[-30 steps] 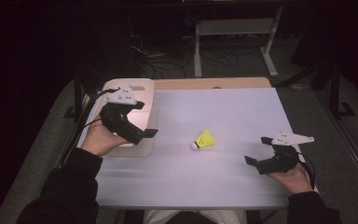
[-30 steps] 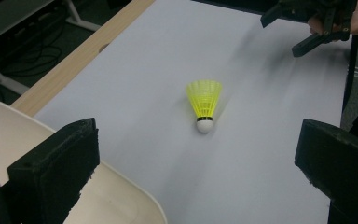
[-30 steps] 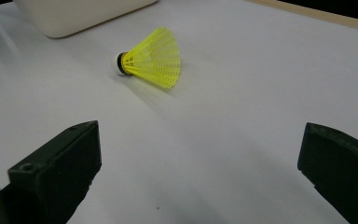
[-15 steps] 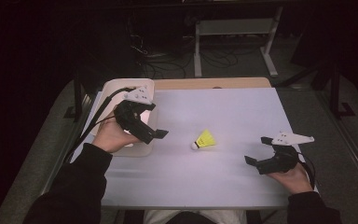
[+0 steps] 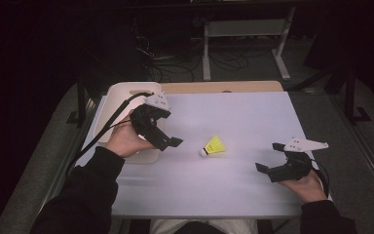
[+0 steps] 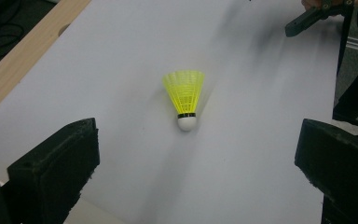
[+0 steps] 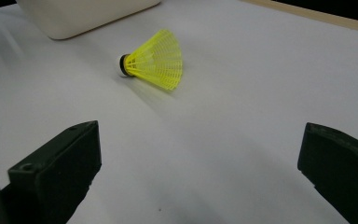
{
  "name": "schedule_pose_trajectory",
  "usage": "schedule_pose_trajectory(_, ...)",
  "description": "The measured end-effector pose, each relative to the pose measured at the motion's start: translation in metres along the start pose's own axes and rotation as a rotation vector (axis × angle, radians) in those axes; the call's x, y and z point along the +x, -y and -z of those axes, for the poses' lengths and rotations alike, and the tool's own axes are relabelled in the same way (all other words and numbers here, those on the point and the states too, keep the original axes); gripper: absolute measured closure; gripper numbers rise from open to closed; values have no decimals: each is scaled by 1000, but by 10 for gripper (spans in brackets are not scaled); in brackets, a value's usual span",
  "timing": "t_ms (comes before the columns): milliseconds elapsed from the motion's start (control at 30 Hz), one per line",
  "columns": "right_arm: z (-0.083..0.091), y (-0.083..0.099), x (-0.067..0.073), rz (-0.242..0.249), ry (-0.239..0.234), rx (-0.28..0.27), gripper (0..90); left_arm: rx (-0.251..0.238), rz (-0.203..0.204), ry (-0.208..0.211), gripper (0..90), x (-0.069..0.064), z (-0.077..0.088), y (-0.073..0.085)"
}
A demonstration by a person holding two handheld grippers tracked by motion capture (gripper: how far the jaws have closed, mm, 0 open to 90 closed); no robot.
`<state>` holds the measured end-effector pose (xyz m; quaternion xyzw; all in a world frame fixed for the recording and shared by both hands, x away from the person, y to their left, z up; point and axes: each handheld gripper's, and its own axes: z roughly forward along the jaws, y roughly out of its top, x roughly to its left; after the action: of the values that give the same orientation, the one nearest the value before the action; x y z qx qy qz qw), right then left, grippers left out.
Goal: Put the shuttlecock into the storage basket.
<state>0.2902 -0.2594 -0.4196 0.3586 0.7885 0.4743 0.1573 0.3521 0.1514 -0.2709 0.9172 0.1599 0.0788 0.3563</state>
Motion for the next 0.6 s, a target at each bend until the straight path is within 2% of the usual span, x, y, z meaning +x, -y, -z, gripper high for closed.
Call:
schedule_pose_trajectory(367, 0, 0, 0, 2, -1, 0, 0, 18, 8, 13, 0, 4, -11, -2)
schedule_pose_trajectory(600, 0, 0, 0, 2, -2, 0, 0, 29, 37, 9, 0, 8, -18, -4)
